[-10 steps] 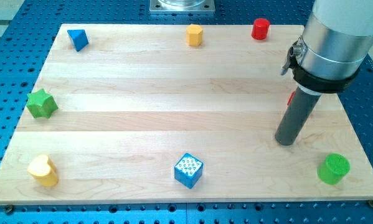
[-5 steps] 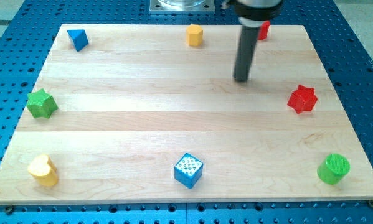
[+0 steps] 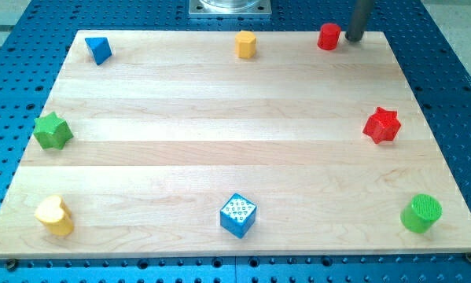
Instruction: Push red circle into green star
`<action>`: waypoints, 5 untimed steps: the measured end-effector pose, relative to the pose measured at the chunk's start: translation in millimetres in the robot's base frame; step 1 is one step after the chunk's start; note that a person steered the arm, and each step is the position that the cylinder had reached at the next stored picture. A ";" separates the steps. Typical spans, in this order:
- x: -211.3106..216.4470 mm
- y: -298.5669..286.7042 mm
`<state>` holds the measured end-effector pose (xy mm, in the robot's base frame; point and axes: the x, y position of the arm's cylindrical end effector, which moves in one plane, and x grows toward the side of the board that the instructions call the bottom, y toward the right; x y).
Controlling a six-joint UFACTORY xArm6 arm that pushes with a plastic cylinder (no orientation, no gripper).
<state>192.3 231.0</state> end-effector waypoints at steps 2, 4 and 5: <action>73.5 -130.2; 153.7 -192.6; 184.3 -174.4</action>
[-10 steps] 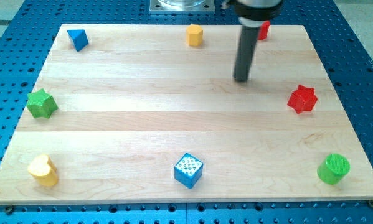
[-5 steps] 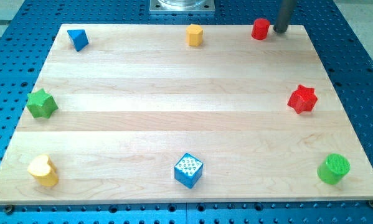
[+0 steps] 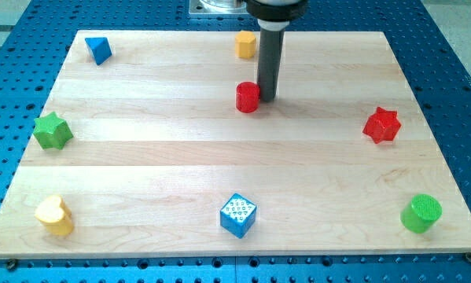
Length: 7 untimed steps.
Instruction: Push red circle into green star
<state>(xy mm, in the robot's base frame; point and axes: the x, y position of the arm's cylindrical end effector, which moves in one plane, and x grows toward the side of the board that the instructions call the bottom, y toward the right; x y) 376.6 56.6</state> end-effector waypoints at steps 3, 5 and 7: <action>42.1 -117.6; 23.5 -176.6; 11.4 -249.3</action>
